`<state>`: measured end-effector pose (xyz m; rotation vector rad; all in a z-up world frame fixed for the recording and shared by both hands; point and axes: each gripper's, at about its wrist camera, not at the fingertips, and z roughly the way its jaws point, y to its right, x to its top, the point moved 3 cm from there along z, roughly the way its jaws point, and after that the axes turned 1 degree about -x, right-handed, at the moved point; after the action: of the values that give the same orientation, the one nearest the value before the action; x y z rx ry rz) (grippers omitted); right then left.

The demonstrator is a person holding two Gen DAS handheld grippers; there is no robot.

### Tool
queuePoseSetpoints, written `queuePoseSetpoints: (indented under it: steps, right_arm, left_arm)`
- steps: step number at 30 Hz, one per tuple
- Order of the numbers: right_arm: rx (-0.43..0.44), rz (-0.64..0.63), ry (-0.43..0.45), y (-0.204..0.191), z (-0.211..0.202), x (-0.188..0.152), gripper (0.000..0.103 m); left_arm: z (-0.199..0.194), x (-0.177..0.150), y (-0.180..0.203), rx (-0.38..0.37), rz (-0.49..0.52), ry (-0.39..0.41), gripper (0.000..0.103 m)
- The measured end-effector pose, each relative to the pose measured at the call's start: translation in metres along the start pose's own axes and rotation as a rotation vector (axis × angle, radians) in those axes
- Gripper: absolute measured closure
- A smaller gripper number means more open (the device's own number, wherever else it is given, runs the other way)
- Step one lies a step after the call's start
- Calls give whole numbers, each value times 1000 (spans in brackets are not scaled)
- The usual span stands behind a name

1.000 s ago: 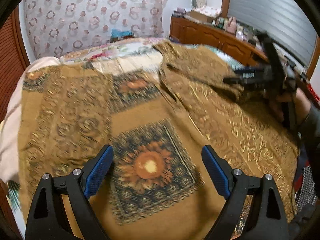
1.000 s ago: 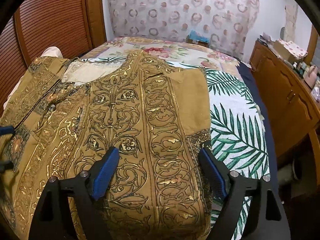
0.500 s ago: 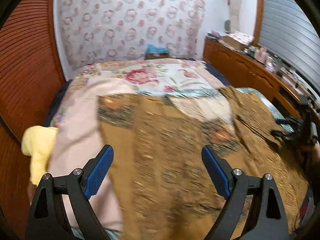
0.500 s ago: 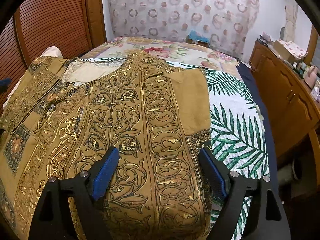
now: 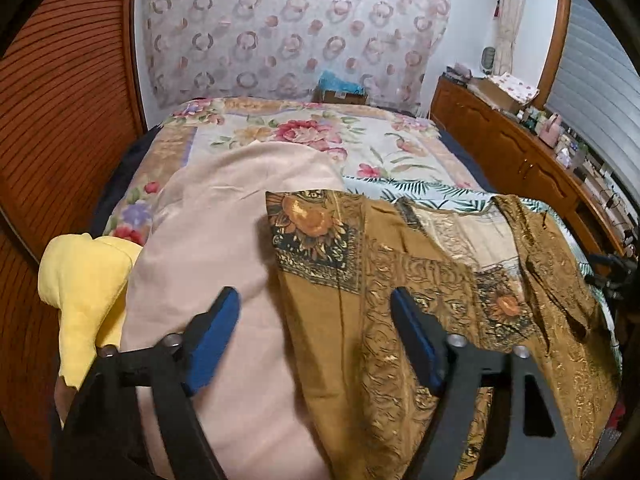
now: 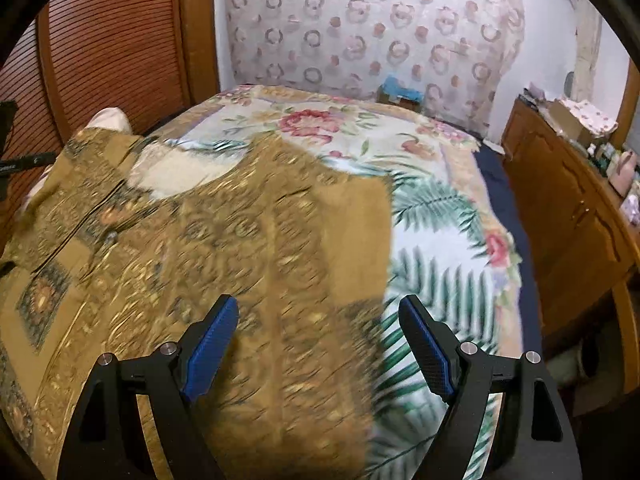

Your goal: Fold small clothes

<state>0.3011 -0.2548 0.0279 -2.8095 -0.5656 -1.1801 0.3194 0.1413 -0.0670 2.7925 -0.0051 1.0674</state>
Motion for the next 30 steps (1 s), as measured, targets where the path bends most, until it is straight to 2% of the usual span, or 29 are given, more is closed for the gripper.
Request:
queuePoseSetpoints:
  steps: [6,9,13,15,18,21,23,24,25,26,30]
  right_arm:
    - [25,40,-31,20,29,12,19]
    - [35,58,-52,28,44,17,24]
    - [24,57,-106,34,64,22,26]
    - [25,51,-110,31,69,26,28]
    - [37,28,-110,25,72,32,37]
    - [25,8,-106,20,75,38,44]
    - [35,-3,-103,17,76,41,65]
    - [42,-11,-104,13,75,42,70]
    - [24,-32,-102,10,73,43,89]
    - [11,-54,-100,6,73,43,100]
    - [0,-49,-46,-4,59,39,100]
  left_arm:
    - [11,0,-4,-12,24,-33,56]
    - [14,-1,-5,-39,45,-32,58]
    - [14,-2,-5,-49,65,-30,78]
    - [10,-2,-4,-66,72,-15,85]
    - [2,0,4,-82,92,2,94]
    - [-8,4,12,-77,111,26,96]
    - [-16,6,18,-85,115,50,97]
    - [-19,6,22,-80,122,60,97]
    - [-23,5,25,-82,129,69,97]
    - [-29,4,31,-96,129,85,98]
    - [-56,-5,49,-139,136,142,98]
